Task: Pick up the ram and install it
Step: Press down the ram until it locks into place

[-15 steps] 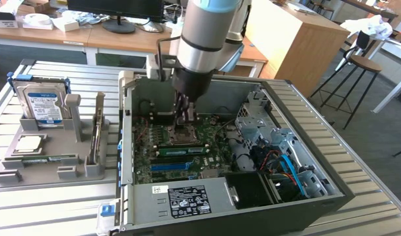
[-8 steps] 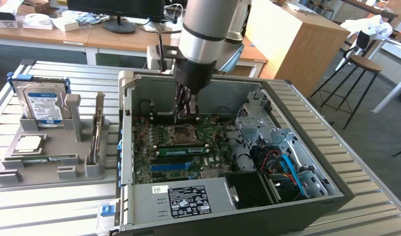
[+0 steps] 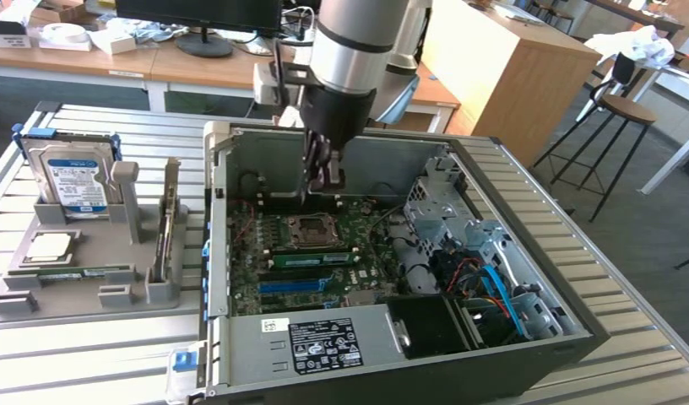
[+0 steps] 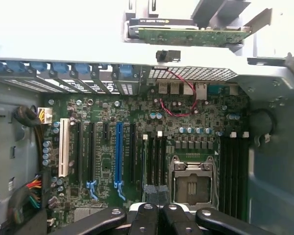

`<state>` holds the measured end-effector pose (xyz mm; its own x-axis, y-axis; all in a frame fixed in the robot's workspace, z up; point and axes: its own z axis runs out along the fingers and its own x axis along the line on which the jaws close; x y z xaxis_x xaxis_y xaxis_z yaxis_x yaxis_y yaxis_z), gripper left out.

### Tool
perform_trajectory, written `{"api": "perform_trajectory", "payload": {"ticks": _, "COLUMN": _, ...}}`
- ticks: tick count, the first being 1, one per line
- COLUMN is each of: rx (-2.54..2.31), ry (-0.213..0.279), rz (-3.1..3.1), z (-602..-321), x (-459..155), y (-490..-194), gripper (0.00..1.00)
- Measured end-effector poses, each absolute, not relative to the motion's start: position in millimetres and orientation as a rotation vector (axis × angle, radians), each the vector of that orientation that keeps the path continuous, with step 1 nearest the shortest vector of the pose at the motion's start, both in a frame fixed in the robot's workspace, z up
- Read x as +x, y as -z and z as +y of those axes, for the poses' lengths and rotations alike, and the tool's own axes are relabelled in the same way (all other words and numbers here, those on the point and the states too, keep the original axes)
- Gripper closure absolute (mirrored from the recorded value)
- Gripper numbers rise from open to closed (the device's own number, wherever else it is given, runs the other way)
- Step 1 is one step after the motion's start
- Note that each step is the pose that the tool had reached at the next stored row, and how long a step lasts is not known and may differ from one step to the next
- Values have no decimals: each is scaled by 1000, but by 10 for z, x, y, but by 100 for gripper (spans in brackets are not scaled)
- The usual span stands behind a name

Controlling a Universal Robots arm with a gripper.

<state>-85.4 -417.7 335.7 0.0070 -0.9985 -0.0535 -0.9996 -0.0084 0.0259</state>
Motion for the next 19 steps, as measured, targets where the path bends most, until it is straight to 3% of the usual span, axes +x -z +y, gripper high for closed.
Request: {"api": "perform_trajectory", "payload": {"ticks": 19, "rx": -2215, "ry": -88, "rz": 2198, "z": -4177, "x": -715, "y": -3442, "gripper": 90}}
